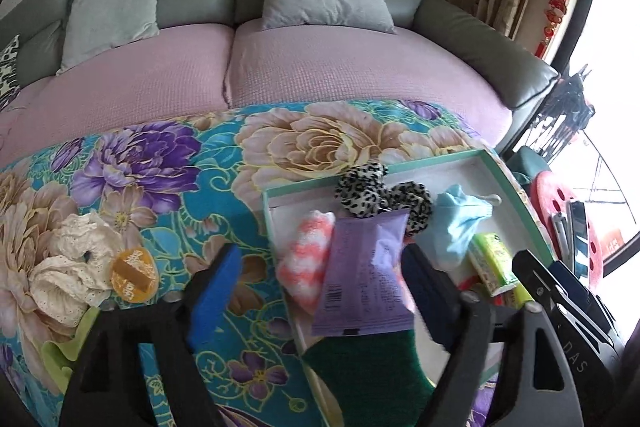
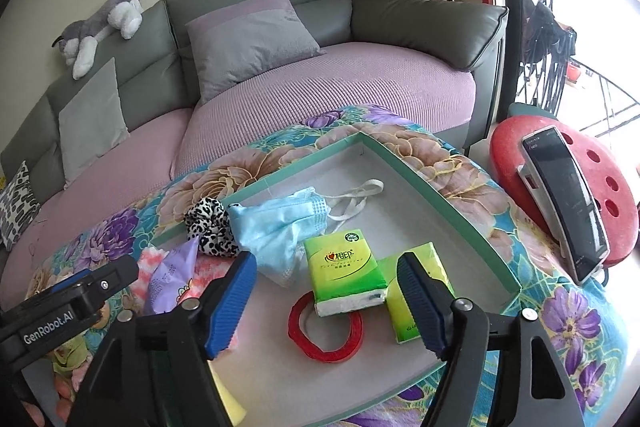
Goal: Organize soft objects
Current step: 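Move both tools back from the tray toward the pile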
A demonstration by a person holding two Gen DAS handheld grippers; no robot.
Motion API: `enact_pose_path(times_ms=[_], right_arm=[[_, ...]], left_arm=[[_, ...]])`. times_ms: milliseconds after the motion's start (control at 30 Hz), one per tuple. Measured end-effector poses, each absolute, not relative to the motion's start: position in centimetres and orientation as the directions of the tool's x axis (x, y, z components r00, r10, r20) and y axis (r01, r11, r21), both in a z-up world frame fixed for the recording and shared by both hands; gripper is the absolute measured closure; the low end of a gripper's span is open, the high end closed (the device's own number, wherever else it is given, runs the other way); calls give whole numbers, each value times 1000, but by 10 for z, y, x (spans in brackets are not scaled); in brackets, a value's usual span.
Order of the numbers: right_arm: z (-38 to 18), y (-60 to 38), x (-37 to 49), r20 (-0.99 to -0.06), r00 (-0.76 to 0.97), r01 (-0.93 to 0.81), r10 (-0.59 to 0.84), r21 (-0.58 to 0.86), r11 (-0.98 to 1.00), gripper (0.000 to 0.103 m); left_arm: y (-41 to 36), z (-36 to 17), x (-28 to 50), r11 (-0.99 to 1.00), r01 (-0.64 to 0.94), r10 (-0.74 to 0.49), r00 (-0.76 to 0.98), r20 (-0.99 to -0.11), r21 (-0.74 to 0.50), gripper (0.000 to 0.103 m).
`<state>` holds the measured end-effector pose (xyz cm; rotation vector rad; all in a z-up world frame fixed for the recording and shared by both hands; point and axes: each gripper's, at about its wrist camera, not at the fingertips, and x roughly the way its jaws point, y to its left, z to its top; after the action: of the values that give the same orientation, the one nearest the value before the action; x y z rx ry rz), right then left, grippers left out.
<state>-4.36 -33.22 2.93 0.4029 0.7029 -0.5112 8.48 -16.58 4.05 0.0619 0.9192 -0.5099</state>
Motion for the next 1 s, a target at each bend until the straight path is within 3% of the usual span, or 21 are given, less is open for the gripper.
enact_pose_path(times_ms=[133,267,467,600,1000], right_arm=[[26,-331,-42,-708,639,567,-301,168,807,20],[23,-331,-40,-719,629,568,-295,166,806,3],[19,-328,-36,-747,597,565,-292,134,814,0],[16,-323,-35,-780,552,561,-294,88,823,0],[28,-318,-44,-790,539,553,-293,70,830,0]], left_arm=[[-158,38,90,898,414,-365,514,-776,-148,15],[-152,31,94,922,371,-307,529,-791,-110,10],[-142,22,100,942,322,-264,524,-810,-99,9],[-139,21,101,950,299,-241,538,-808,-85,3],[-116,30,99,955,273,-251,556,-793,-111,3]])
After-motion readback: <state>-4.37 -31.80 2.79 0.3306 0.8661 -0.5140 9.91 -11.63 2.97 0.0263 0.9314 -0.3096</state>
